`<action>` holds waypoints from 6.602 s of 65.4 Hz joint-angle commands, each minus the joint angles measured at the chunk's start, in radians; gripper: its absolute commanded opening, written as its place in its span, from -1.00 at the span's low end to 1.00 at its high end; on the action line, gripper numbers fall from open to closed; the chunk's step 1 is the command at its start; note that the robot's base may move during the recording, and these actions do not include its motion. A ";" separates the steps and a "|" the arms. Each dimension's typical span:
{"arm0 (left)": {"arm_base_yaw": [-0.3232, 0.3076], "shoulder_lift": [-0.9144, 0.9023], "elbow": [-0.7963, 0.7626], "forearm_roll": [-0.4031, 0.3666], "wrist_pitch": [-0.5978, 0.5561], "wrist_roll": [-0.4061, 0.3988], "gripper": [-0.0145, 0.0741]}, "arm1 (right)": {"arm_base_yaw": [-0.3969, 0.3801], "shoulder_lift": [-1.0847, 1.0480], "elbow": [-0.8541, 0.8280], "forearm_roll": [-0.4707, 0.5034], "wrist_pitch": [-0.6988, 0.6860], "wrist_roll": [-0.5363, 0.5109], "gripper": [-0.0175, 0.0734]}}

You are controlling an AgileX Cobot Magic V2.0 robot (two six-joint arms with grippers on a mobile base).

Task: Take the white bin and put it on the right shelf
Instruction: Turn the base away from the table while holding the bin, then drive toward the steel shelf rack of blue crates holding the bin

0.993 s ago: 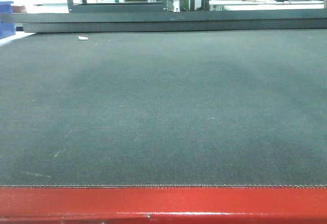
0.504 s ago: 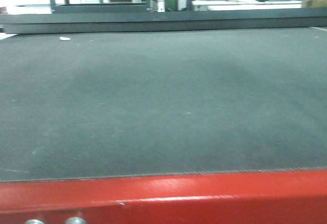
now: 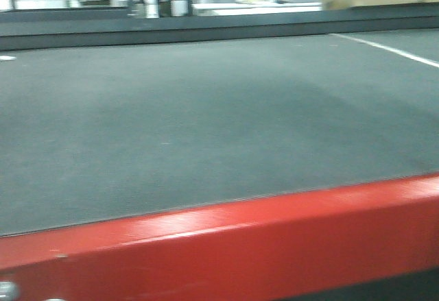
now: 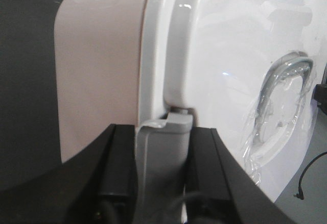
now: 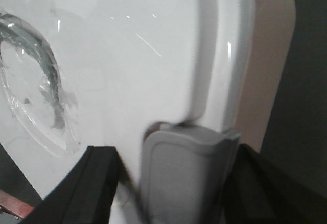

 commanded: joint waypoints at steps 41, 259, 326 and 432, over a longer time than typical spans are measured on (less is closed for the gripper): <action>-0.073 -0.039 -0.022 -0.163 0.208 0.037 -0.96 | 0.063 -0.056 -0.040 0.336 0.158 -0.028 -0.46; -0.071 -0.039 -0.022 -0.167 0.208 0.037 -0.96 | 0.063 -0.056 -0.040 0.337 0.158 -0.028 -0.46; -0.071 -0.039 -0.022 -0.170 0.206 0.037 -0.96 | 0.063 -0.056 -0.040 0.337 0.157 -0.028 -0.46; -0.071 -0.039 -0.022 -0.170 0.200 0.037 -0.96 | 0.062 -0.056 -0.040 0.337 0.154 -0.028 -0.46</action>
